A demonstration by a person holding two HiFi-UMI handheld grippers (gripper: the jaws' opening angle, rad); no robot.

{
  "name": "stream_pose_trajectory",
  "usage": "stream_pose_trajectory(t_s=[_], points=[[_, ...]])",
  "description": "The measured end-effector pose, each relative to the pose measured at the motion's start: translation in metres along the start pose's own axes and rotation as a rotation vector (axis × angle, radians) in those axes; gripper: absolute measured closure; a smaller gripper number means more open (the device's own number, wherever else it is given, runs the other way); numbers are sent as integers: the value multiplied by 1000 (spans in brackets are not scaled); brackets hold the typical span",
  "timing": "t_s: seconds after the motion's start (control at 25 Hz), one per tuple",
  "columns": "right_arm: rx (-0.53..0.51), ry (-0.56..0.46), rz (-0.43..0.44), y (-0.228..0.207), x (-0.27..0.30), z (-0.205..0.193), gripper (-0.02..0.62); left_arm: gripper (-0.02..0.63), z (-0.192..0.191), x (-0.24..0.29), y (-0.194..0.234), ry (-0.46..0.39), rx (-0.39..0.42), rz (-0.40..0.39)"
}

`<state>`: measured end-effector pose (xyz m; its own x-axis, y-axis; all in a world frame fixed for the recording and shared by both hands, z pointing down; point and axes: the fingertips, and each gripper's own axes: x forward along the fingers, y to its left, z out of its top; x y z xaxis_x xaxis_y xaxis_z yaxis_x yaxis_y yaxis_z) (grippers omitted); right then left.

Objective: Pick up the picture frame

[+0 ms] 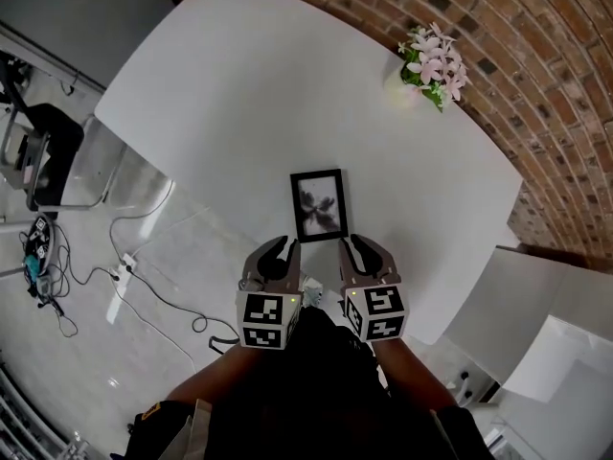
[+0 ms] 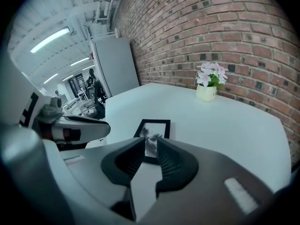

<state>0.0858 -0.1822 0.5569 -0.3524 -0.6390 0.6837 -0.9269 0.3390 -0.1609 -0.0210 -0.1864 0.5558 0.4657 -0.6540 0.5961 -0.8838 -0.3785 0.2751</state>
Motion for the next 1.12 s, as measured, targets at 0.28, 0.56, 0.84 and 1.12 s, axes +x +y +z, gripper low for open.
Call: stream_pose_trajectory(t_s=[0.28,0.56,0.84,1.12], points=[[26,67,-5,-15,26,-11,494,492,-16,32,11,80,-48,-6],[60,133,3,-26,49,-23,472,470,-27,56,14,138,-81,-7],[88,158,19,-35,61,-28,466,462,-38,71,16,183,-106,17],[94,182,49,-34,71,-32,466,454,-45,76,20,207,-135,48]])
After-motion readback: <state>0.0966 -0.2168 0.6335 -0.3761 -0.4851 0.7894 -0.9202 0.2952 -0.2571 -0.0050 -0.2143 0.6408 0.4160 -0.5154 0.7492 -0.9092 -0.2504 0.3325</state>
